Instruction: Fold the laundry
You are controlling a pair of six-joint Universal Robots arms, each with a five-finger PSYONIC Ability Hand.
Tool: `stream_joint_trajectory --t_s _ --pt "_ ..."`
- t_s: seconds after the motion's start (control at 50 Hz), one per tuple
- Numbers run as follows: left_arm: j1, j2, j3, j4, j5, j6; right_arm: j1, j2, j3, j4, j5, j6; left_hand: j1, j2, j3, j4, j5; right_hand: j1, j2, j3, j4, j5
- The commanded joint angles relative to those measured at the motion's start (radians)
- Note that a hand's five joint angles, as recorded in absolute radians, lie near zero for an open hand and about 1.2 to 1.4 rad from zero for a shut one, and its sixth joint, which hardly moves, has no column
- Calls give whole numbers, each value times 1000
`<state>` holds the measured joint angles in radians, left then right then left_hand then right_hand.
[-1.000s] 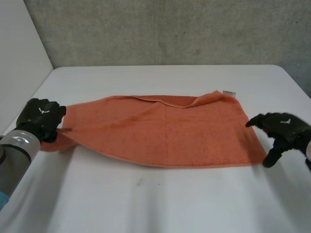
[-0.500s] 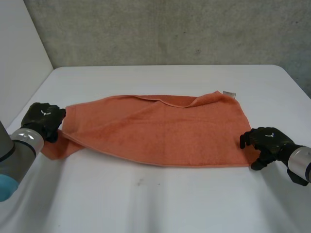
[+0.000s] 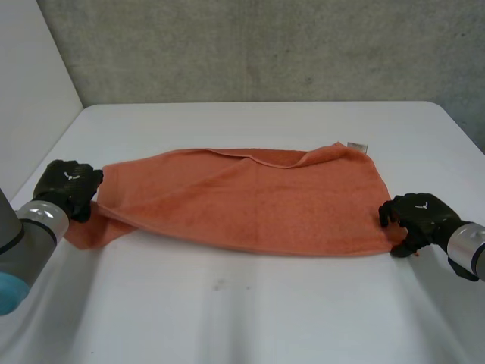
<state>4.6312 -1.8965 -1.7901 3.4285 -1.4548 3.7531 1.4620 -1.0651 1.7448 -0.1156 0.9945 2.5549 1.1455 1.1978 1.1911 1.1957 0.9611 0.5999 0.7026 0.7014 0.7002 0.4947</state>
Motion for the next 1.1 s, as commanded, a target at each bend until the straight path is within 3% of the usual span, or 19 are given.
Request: stream_joint_trajectory --t_s 0.02,0.22,0.38,0.5,0.56,0.58,0.64,0.66,0.76,0.84,0.96,1.02,1.1 --pt "-2 0 -2 0 1 -1 1 27 -33 -15 42 1 251 198 205 201 261 254 152 153 154 185" --pt "-3 0 -8 0 1 -1 23 37 -57 -29 49 1 251 198 205 201 261 383 281 282 283 314" --pt "-3 0 -11 0 1 -1 52 76 -94 -35 52 1 251 198 205 201 261 794 691 692 693 724" --pt "-6 2 -15 0 -1 1 60 82 -108 -33 50 2 251 198 205 201 261 796 694 695 696 727" --pt "-9 4 -18 -5 -1 1 60 44 -108 -30 58 13 251 198 205 201 261 796 694 695 696 727" --pt "-11 7 -18 -8 -2 1 58 -55 -105 -24 65 21 251 198 205 201 261 796 694 695 696 727" --pt "-15 23 -22 -21 -6 2 57 -127 -102 -13 70 22 251 198 205 201 261 796 694 695 696 727" --pt "-15 24 -22 -22 -6 2 54 -216 -105 14 72 21 251 198 205 201 261 796 694 695 696 727" --pt "-22 172 -38 -95 -4 1 47 -320 -130 125 82 10 251 198 205 201 261 796 694 695 696 727" --pt "-16 311 -45 -173 -4 5 8 -482 -218 429 108 -7 251 198 205 201 261 796 694 695 696 727" --pt "-8 381 -51 -285 1 14 -60 -510 -235 660 113 -163 251 198 205 201 261 796 694 695 696 727" --pt "-3 375 -60 -362 5 28 -60 -504 -193 781 116 -345 251 198 205 201 261 796 694 695 696 727" --pt "4 304 -81 -368 33 47 -43 -470 -153 780 142 -367 251 198 205 201 261 796 694 695 696 727"
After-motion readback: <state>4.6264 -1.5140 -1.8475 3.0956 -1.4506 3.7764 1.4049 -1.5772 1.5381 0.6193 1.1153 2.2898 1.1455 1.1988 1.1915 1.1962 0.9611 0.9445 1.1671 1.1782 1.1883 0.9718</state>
